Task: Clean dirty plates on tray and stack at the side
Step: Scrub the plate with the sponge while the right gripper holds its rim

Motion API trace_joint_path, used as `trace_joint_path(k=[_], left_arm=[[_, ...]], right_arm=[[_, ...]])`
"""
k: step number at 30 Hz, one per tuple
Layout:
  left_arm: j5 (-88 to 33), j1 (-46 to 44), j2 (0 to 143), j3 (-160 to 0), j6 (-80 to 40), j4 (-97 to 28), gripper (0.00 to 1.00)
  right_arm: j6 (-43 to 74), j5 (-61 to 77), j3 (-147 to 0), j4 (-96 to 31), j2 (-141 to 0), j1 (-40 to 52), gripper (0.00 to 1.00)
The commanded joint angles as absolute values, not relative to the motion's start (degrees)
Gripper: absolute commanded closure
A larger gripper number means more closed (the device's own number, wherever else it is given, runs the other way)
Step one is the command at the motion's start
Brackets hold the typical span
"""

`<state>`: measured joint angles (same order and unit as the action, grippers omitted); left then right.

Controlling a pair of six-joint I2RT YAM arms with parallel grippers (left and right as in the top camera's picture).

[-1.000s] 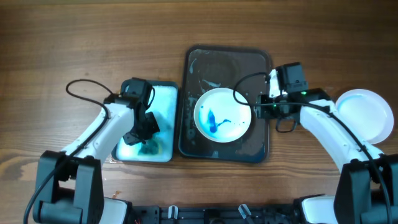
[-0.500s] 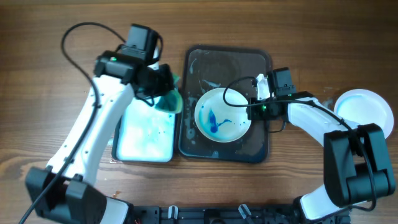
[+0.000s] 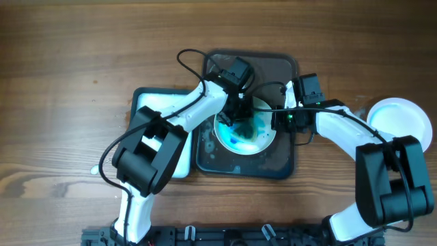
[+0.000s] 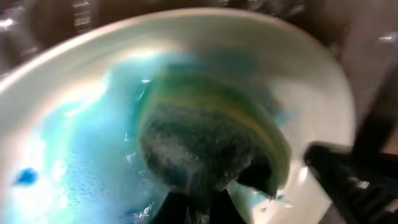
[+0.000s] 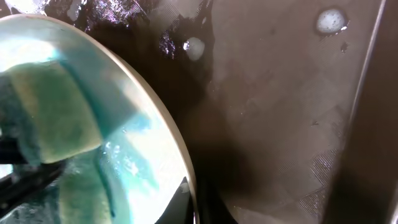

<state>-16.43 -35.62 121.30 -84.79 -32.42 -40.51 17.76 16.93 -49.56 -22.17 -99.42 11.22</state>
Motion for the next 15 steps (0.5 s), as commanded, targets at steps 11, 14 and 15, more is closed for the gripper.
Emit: trace_joint_path(k=[11,14,15], left_arm=[[-32.36,-37.21,123.96,-83.44,-21.58,-37.06,0.96],[-32.34,-40.23,125.19,-83.44,-20.73,-36.64,0.96],[-32.64,-41.17,125.69,-83.37,-20.18,-37.23,0.96]], right_arm=[[18.22,12.01,-48.4,-24.45,-100.97,11.03,0.96],[18.22,12.01,-48.4,-24.47,-100.97,11.03,0.96],[18.24,12.03,-48.4,-24.51,-100.97,11.03,0.96]])
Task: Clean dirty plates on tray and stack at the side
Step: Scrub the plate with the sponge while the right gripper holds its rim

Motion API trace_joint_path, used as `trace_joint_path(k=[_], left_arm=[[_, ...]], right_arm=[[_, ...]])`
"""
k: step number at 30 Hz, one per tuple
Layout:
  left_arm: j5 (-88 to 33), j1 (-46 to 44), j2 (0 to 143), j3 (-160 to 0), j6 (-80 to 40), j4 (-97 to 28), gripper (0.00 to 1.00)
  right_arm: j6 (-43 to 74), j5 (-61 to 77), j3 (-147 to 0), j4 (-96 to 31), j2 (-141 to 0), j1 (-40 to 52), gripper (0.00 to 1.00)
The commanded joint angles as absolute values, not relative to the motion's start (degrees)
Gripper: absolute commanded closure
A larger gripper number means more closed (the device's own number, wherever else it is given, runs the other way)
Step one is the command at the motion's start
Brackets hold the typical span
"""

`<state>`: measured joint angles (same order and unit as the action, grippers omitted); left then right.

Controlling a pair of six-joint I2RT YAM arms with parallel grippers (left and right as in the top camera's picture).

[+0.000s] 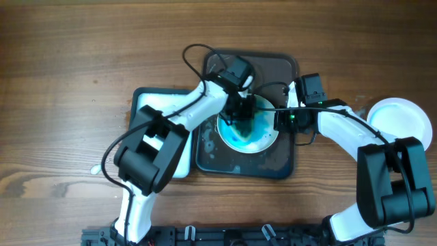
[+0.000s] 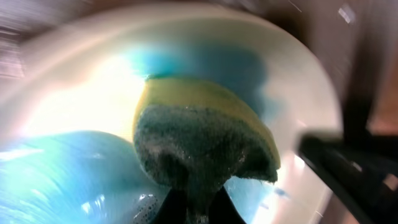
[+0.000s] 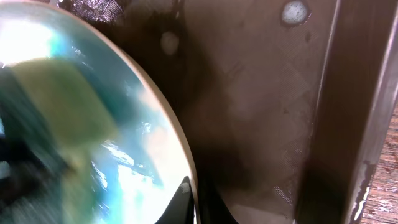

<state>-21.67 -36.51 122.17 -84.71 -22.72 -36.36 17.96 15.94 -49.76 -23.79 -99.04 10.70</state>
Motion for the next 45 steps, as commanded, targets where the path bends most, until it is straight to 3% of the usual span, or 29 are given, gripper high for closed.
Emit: trace_joint_path(k=[1,7,13,19,22,28,30,34,39,45], left_arm=[[-33.5,-41.69,125.73,-83.07,-19.62,-37.69,0.96],[-33.26,-41.17,125.69,-82.87,-11.75,-48.45,0.96],[-11.07,-33.45,125.49,-82.89,-15.94,-54.7,0.96],[3.33,-28.84,123.13,-82.94,-17.17,-55.13,0.96],[0.12,-29.32,122.67,-82.94,-17.12,-52.42,0.96],[-25.08,-33.8,122.8,-82.81,-21.34,-36.29,0.94],[-27.66,-35.66,122.8,-82.81,-23.27,-32.6,0.92],[-28.36,-38.54,123.35,-82.81,-23.18,-31.18,0.89],[-31.92,-39.57,125.54,-82.78,-22.7,-33.04,0.96],[-14.5,-36.84,125.25,-82.78,-17.72,-46.3,0.96]], right_arm=[[18.24,12.05,-48.4,-24.56,-100.97,11.03,0.96],[18.22,12.03,-48.4,-24.64,-100.97,11.03,0.96],[18.22,12.03,-48.4,-24.71,-100.97,11.03,0.96],[18.24,12.01,-48.4,-24.64,-100.97,11.03,0.96],[18.22,12.01,-48.4,-24.62,-100.97,11.03,0.96],[18.24,12.03,-48.4,-24.64,-100.97,11.03,0.96],[18.24,12.01,-48.4,-24.64,-100.97,11.03,0.96],[18.22,12.01,-48.4,-24.69,-100.97,11.03,0.96],[18.22,12.05,-48.4,-24.75,-100.97,11.03,0.96],[18.24,12.03,-48.4,-24.86,-100.97,11.03,0.96]])
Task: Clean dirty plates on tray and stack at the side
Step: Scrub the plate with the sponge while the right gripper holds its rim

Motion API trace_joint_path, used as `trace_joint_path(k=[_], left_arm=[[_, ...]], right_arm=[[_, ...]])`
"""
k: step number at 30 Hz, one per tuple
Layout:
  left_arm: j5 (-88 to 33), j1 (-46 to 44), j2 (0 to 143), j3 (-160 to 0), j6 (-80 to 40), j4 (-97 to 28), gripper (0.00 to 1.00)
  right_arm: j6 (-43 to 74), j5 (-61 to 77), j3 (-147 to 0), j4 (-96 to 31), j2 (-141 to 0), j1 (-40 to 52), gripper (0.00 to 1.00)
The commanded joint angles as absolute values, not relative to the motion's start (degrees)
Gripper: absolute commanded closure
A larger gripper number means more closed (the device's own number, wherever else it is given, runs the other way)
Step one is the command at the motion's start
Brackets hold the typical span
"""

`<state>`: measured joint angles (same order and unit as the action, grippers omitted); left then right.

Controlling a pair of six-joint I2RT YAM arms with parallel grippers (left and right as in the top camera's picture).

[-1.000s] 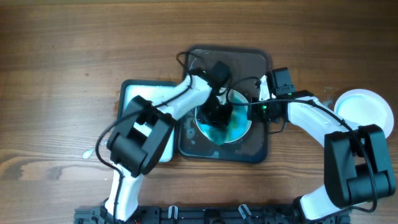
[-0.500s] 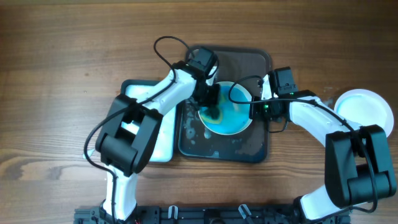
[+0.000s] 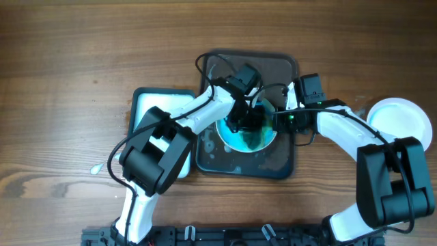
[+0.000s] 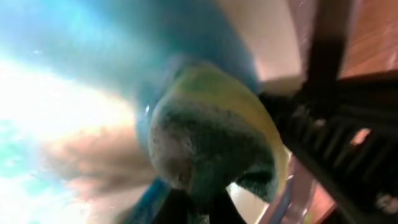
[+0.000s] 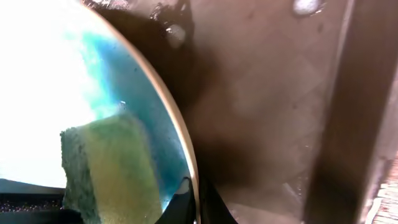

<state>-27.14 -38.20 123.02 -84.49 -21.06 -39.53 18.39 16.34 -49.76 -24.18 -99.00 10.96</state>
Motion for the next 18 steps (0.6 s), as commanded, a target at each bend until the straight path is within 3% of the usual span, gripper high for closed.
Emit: trace_joint_path(k=[1,6,11,18], left_arm=[[-11.0,-36.45,125.25,-82.78,-16.71,-48.38,0.96],[2.15,-34.3,124.97,-82.78,-16.73,-52.4,0.96],[7.66,-30.94,121.19,-82.89,-16.88,-51.88,0.96],[-4.71,-33.26,121.82,-82.76,-20.29,-38.41,0.95]], right_arm=[[18.22,12.03,-48.4,-24.84,-100.97,11.03,0.96],[18.24,12.05,-48.4,-24.86,-100.97,11.03,0.96],[18.24,12.03,-48.4,-24.67,-100.97,11.03,0.96],[18.37,12.03,-48.4,-24.25,-100.97,11.03,0.96]])
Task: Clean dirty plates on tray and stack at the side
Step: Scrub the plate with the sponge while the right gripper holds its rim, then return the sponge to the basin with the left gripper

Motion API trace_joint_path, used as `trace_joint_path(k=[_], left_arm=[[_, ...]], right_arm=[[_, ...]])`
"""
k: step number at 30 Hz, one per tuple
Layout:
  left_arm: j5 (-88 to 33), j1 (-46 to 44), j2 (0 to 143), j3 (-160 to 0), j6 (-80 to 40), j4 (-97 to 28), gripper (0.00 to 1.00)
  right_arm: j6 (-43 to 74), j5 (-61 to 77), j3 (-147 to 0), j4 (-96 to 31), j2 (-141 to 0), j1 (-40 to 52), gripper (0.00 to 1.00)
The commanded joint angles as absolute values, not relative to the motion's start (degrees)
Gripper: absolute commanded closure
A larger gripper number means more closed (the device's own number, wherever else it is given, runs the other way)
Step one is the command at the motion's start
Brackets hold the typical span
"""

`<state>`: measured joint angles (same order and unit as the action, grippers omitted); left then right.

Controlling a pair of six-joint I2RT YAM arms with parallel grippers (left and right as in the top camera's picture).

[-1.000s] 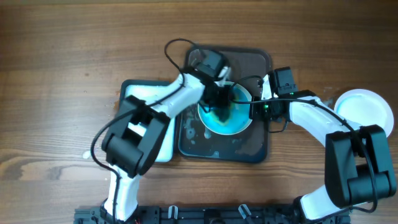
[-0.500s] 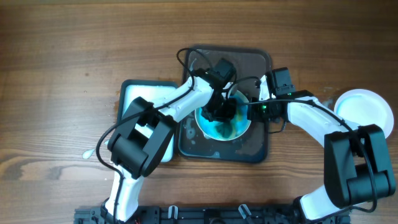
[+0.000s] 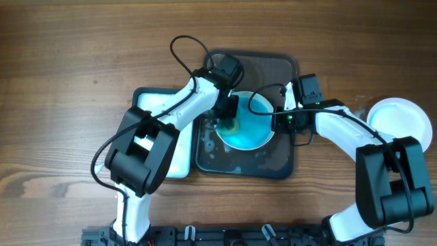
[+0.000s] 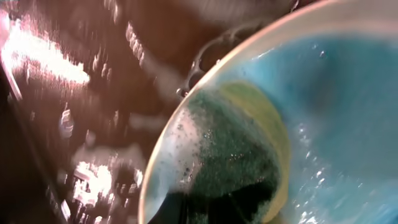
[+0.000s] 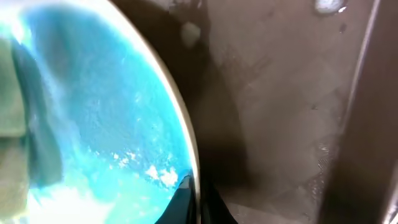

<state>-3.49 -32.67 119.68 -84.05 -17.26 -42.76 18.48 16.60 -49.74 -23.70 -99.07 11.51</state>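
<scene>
A round plate (image 3: 247, 123) smeared all over with blue soap lies on the dark brown tray (image 3: 280, 160). My left gripper (image 3: 227, 117) is shut on a yellow and green sponge (image 4: 245, 146), which presses on the plate's left edge. My right gripper (image 3: 276, 121) is shut on the plate's right rim (image 5: 191, 163), one finger inside and one outside. In the right wrist view the sponge (image 5: 11, 134) shows pale at the far left of the plate.
A white tub (image 3: 158, 109) stands left of the tray, partly under my left arm. A clean white plate (image 3: 399, 119) rests on the wood at the far right. The tray floor (image 5: 280, 106) is wet with soap flecks, and its raised wall runs along the right.
My left gripper has carried the sponge from the plate's right part, close to my right gripper, over to its left edge. Blue soap now covers the whole plate. The right gripper has not moved.
The sponge in my left gripper was on the plate's middle with blue soap over part of it. It then sat a little higher, then near the right rim, and now at the left edge. My right gripper pinched the rim throughout.
</scene>
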Motion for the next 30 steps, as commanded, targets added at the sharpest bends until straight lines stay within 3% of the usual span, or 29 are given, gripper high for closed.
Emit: trace_joint_path(k=[1,4,9,14,22,30], left_arm=[[-8.43,-33.67,121.82,-82.76,-21.89,-36.56,0.95],[-18.24,-35.35,121.84,-82.7,-26.46,-31.38,0.95],[-24.29,-38.54,122.23,-82.7,-27.49,-26.7,0.96],[-28.62,-39.7,123.42,-82.7,-26.72,-32.23,0.96],[-5.15,-36.25,122.17,-82.72,-20.69,-49.43,0.96],[-0.54,-31.18,114.19,-82.72,-19.68,-50.33,0.96]], right_arm=[[18.35,12.03,-48.4,-24.27,-100.97,11.03,0.96],[18.2,12.03,-48.4,-24.49,-100.97,11.03,0.96],[18.2,12.03,-48.4,-24.93,-100.97,11.03,0.96],[18.2,12.03,-48.4,-25.89,-100.97,11.03,0.96],[18.24,12.05,-48.4,-26.26,-100.97,11.03,0.96],[18.22,12.91,-48.4,-26.11,-100.97,11.03,0.96]])
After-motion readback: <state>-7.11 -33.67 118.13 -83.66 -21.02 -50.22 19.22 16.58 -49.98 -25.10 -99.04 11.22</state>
